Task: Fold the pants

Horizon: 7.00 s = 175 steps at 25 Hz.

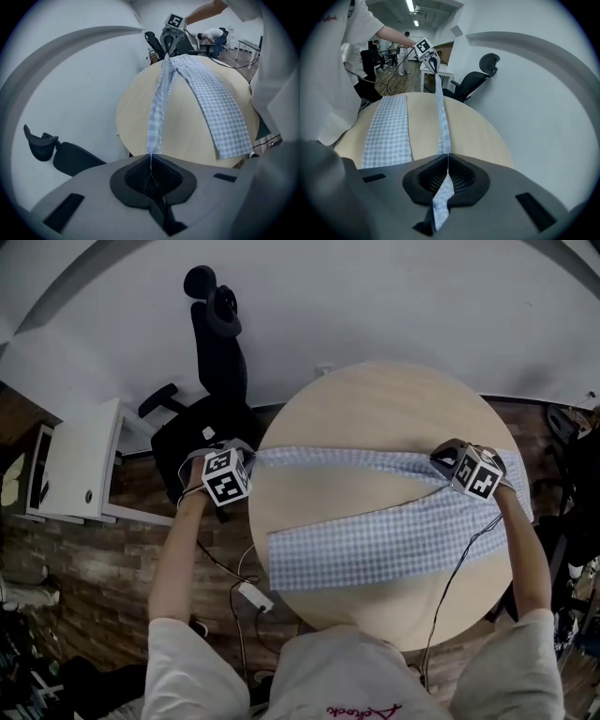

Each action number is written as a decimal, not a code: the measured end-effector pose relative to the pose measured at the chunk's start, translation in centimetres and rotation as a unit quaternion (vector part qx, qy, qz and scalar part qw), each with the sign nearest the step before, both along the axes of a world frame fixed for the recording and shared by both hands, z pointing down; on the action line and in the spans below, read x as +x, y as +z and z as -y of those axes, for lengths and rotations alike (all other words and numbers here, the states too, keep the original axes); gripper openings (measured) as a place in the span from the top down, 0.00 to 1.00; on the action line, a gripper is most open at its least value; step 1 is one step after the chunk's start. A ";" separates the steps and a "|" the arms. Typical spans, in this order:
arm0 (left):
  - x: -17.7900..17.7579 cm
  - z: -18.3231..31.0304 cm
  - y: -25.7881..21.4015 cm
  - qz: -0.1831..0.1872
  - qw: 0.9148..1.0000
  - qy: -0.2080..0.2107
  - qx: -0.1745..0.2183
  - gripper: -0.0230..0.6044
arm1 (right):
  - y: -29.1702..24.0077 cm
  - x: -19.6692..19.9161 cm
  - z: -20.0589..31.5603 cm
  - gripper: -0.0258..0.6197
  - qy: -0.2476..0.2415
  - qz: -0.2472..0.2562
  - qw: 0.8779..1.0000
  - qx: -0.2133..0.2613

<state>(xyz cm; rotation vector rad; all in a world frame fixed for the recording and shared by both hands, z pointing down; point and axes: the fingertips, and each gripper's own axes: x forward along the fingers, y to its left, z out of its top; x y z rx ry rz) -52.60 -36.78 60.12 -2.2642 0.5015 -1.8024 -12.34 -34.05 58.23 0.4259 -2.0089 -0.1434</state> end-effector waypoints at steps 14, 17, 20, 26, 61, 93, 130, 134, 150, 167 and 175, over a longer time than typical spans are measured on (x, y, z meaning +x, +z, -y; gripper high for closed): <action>-0.5 -16.3 3.9 -0.030 0.995 -0.089 -0.012 0.91 | 4.1 0.0 -12.9 0.91 -0.047 -0.003 0.998 -0.038; 0.0 -18.6 3.0 -0.030 0.995 -0.092 0.010 0.91 | 3.8 0.5 -14.9 0.91 -0.060 -0.005 0.998 -0.025; 0.5 -21.3 2.9 -0.027 0.995 -0.097 0.026 0.91 | 3.8 0.9 -16.9 0.91 -0.079 -0.013 0.997 -0.007; 0.7 -27.5 7.1 -0.022 0.993 -0.117 0.000 0.91 | 7.0 1.1 -21.7 0.91 -0.113 -0.037 0.993 -0.003; 5.7 -35.0 11.6 -0.198 0.936 -0.291 0.007 0.91 | 11.5 0.2 -28.1 0.91 0.127 0.181 0.973 -0.065; 29.8 -33.1 1.7 -0.593 0.770 -0.213 -0.103 0.91 | -1.8 18.1 -37.3 0.91 0.530 0.420 0.727 0.123; 47.8 -27.7 13.4 -0.167 0.946 -0.257 -0.102 0.68 | 10.0 41.3 -4.2 0.91 0.078 0.074 0.994 -0.008; 46.7 -28.6 13.9 -0.137 0.949 -0.255 -0.122 0.68 | 11.7 40.6 -1.4 0.72 -0.036 -0.015 0.999 -0.033; 45.6 -29.0 16.4 -0.089 0.946 -0.250 -0.185 0.85 | 16.7 37.5 4.1 0.75 -0.221 -0.161 0.946 -0.177; 43.5 -26.5 14.0 -0.093 0.960 -0.218 -0.152 0.91 | 10.4 38.4 5.0 0.88 -0.190 -0.121 0.965 -0.135; 43.1 -27.0 10.9 -0.103 0.973 -0.190 -0.084 0.91 | 3.9 40.5 0.7 0.88 -0.183 -0.121 0.976 0.019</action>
